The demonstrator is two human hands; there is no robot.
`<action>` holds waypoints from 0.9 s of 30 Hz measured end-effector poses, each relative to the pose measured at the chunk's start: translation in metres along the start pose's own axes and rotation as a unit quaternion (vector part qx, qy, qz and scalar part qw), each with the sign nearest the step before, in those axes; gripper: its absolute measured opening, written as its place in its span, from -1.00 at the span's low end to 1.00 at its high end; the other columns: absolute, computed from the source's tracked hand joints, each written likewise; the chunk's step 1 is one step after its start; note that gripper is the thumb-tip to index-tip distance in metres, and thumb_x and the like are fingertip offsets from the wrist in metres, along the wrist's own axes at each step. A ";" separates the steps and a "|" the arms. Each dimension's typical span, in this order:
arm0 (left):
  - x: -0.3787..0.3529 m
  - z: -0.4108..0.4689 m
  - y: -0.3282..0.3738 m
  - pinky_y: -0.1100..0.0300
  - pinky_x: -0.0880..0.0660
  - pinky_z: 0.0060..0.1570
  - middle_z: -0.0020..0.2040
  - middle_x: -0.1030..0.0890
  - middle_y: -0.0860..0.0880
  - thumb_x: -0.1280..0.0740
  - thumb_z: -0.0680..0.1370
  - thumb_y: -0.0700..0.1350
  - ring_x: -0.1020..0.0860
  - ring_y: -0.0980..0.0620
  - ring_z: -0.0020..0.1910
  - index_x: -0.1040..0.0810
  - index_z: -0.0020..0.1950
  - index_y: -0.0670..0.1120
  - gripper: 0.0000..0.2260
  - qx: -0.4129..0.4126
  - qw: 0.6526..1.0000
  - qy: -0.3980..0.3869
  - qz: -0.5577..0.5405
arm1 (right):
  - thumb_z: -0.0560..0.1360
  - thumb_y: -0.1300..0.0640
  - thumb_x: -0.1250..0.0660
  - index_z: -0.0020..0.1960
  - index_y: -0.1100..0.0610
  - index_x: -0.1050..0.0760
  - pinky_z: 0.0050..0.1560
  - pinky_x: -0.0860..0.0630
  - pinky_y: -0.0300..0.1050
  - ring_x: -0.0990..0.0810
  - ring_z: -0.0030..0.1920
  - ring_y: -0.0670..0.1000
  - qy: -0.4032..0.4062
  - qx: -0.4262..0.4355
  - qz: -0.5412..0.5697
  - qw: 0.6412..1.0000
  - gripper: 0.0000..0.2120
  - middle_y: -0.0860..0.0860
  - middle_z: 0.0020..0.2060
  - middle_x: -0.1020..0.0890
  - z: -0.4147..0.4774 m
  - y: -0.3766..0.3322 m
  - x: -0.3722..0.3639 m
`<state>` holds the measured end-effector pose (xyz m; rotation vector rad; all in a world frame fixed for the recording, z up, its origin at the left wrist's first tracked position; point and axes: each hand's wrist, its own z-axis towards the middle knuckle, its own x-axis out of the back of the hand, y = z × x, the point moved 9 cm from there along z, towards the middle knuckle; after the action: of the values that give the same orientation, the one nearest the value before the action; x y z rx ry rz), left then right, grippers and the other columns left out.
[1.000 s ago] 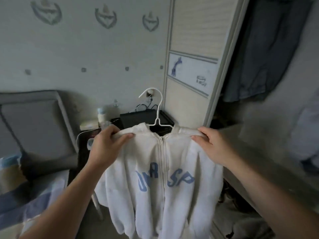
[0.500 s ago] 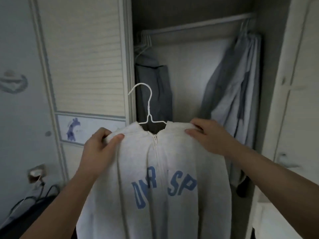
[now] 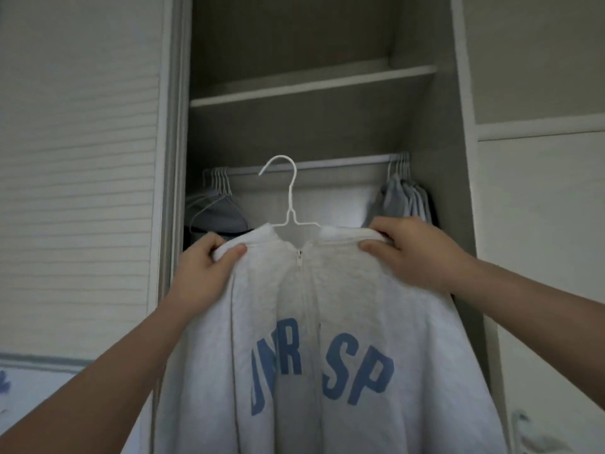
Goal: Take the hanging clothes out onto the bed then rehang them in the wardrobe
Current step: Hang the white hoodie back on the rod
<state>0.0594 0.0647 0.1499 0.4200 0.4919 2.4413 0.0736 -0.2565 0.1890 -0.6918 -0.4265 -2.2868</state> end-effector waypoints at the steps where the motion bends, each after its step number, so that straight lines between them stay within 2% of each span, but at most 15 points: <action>1: -0.008 0.019 0.003 0.27 -0.31 -0.34 -0.34 -0.47 0.04 -0.40 0.54 0.07 -0.41 0.21 -0.38 -0.45 -0.22 -0.07 -0.72 -0.014 1.000 0.004 -0.004 | 0.55 -0.21 -0.18 -0.24 -0.18 -0.31 -0.37 -0.39 -0.07 -0.46 -0.35 -0.17 0.012 0.004 -0.011 1.000 -0.76 -0.14 -0.37 -0.50 0.011 0.009 0.004; 4: -0.036 0.056 0.001 0.23 -0.33 -0.32 -0.35 -0.44 0.06 -0.37 0.57 0.08 -0.39 0.21 -0.39 -0.44 -0.22 -0.11 -0.69 -0.031 0.999 -0.003 -0.017 | 0.55 -0.24 -0.16 -0.18 -0.12 -0.40 -0.34 -0.49 -0.02 -0.48 -0.36 -0.16 0.011 -0.008 -0.036 0.999 -0.75 -0.14 -0.37 -0.52 0.033 0.026 0.009; 7: -0.068 0.093 -0.001 0.17 -0.34 -0.31 -0.33 -0.45 0.00 -0.33 0.59 0.10 -0.38 0.20 -0.39 -0.44 -0.21 -0.15 -0.65 -0.043 0.999 -0.018 -0.020 | 0.56 -0.22 -0.20 -0.22 -0.06 -0.41 -0.31 -0.50 0.02 -0.49 -0.36 -0.10 0.006 -0.021 -0.065 0.998 -0.70 -0.10 -0.37 -0.52 0.058 0.041 0.014; 9: -0.091 0.116 -0.003 0.13 -0.35 -0.29 -0.32 -0.45 -0.02 -0.30 0.60 0.12 -0.40 0.12 -0.34 -0.42 -0.20 -0.16 -0.63 -0.050 0.998 -0.028 -0.014 | 0.56 -0.20 -0.23 -0.22 0.00 -0.44 -0.28 -0.51 0.06 -0.52 -0.35 -0.05 0.003 -0.035 -0.073 0.997 -0.68 -0.06 -0.36 -0.54 0.073 0.050 0.016; 12: -0.124 0.150 -0.010 0.17 -0.32 -0.33 -0.34 -0.44 0.02 -0.27 0.61 0.13 -0.40 0.15 -0.36 -0.37 -0.25 -0.07 -0.65 -0.060 0.998 -0.031 -0.011 | 0.56 -0.16 -0.27 -0.16 0.09 -0.53 -0.17 -0.55 0.10 -0.56 -0.28 -0.02 -0.003 -0.063 -0.074 0.995 -0.67 -0.01 -0.30 -0.59 0.098 0.066 0.014; 15: -0.156 0.187 -0.018 0.26 -0.30 -0.35 -0.34 -0.46 0.03 -0.27 0.61 0.14 -0.43 0.21 -0.37 -0.37 -0.25 -0.07 -0.64 -0.073 0.997 -0.024 -0.019 | 0.54 -0.10 -0.30 -0.09 0.16 -0.59 -0.07 -0.56 0.08 -0.59 -0.20 -0.03 0.007 -0.093 -0.068 0.993 -0.68 0.03 -0.21 -0.64 0.122 0.082 0.015; 17: -0.180 0.209 -0.027 0.17 -0.37 -0.29 -0.30 -0.51 -0.01 -0.26 0.61 0.17 -0.47 0.11 -0.30 -0.41 -0.21 -0.10 -0.63 -0.072 0.997 -0.027 -0.028 | 0.52 -0.08 -0.34 -0.10 0.20 -0.59 -0.06 -0.56 0.04 -0.60 -0.17 0.00 0.015 -0.116 -0.065 0.991 -0.68 0.06 -0.19 -0.65 0.137 0.093 0.013; 20: -0.213 0.240 -0.041 0.10 -0.38 -0.25 -0.34 -0.49 0.02 -0.26 0.59 0.22 -0.48 -0.01 -0.29 -0.38 -0.26 -0.06 -0.60 -0.081 0.995 -0.030 -0.044 | 0.50 -0.05 -0.37 -0.17 0.22 -0.57 -0.13 -0.50 -0.05 -0.60 -0.16 0.06 0.027 -0.147 -0.075 0.986 -0.69 0.09 -0.22 -0.65 0.159 0.106 0.005; 24: -0.257 0.280 -0.069 0.01 -0.43 0.02 -0.24 -0.54 0.06 -0.16 0.54 0.35 -0.53 -0.10 -0.09 -0.38 -0.25 -0.03 -0.54 -0.061 0.998 -0.023 -0.022 | 0.51 0.01 -0.36 -0.14 0.25 -0.57 -0.15 -0.48 -0.06 -0.61 -0.12 0.12 0.048 -0.168 -0.100 0.980 -0.72 0.14 -0.20 -0.65 0.197 0.117 -0.015; 27: -0.279 0.310 -0.090 0.01 -0.34 0.04 -0.13 -0.55 0.08 -0.13 0.56 0.35 -0.51 -0.11 0.06 -0.42 -0.20 -0.01 -0.55 -0.037 0.999 0.002 0.004 | 0.52 0.04 -0.34 -0.19 0.16 -0.55 -0.22 -0.41 -0.13 -0.59 -0.13 0.08 0.072 -0.185 -0.112 0.974 -0.79 0.05 -0.25 -0.62 0.225 0.122 -0.034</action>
<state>0.4435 0.0353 0.3333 0.3866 0.4005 2.4606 0.2606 -0.2164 0.3621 -0.6779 -0.0055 -2.6446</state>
